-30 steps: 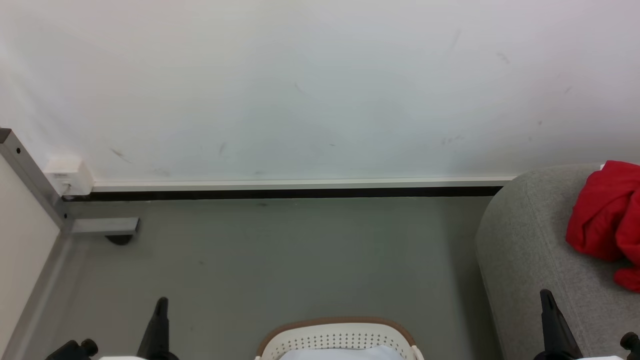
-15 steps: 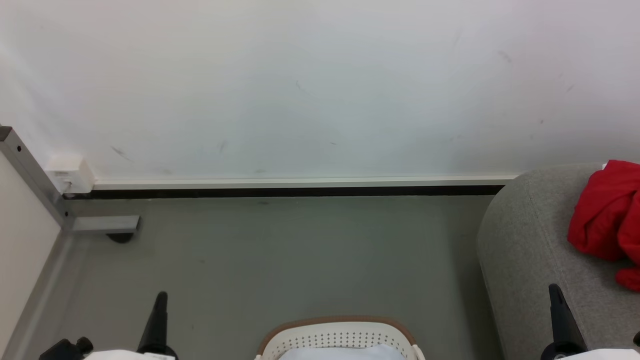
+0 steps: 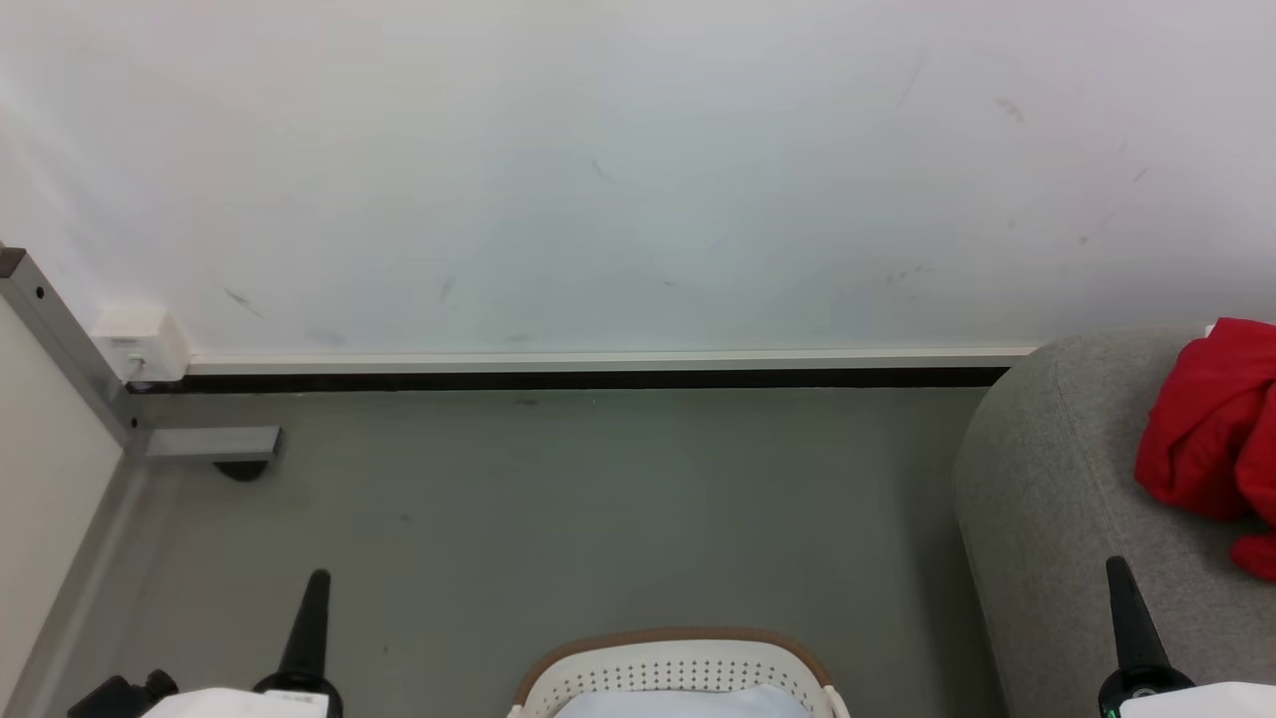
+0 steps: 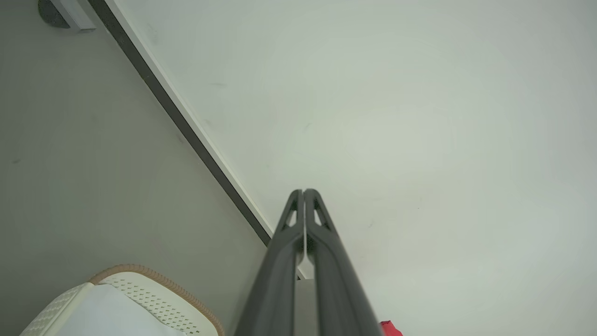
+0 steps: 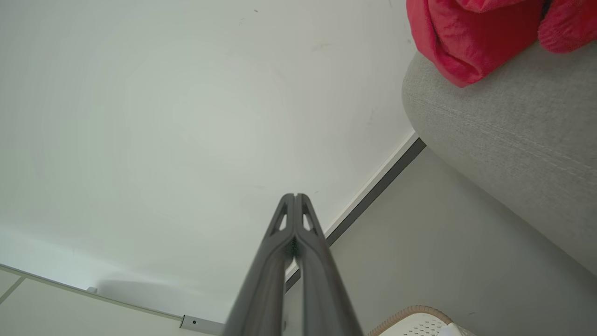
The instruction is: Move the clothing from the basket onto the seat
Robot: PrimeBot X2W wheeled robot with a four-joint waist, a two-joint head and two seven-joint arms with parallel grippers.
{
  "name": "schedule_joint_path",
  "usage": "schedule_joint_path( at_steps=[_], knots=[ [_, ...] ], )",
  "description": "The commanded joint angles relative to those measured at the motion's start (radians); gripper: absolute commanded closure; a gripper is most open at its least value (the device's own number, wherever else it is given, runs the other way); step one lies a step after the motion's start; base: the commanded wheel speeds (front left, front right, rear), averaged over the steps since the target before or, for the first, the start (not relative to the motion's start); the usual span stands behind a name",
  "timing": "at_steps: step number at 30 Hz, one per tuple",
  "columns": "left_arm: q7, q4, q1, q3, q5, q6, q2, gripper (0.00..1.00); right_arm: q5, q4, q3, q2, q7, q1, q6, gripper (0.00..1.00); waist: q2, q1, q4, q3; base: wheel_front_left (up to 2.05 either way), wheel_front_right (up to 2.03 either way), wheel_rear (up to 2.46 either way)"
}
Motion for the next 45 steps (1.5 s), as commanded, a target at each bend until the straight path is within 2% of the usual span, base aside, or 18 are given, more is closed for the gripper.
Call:
schedule_joint_path(
  at_steps=[1, 45],
  knots=[
    [0.008, -0.003, -0.02, 0.007, -0.023, -0.005, 0.0, 1.0, 0.024, -0.003, -0.006, -0.005, 0.006, -0.023, -0.002, 1.0, -0.0001, 0.0, 0.0, 0.0, 0.0, 0.0, 0.0],
    [0.105, 0.019, -0.06, 0.056, -0.358, -0.031, -0.022, 1.0, 0.367, 0.013, -0.071, 0.004, 0.108, -0.06, -0.002, 1.0, -0.0001, 0.0, 0.01, 0.013, 0.0, 0.0, 0.0]
  ],
)
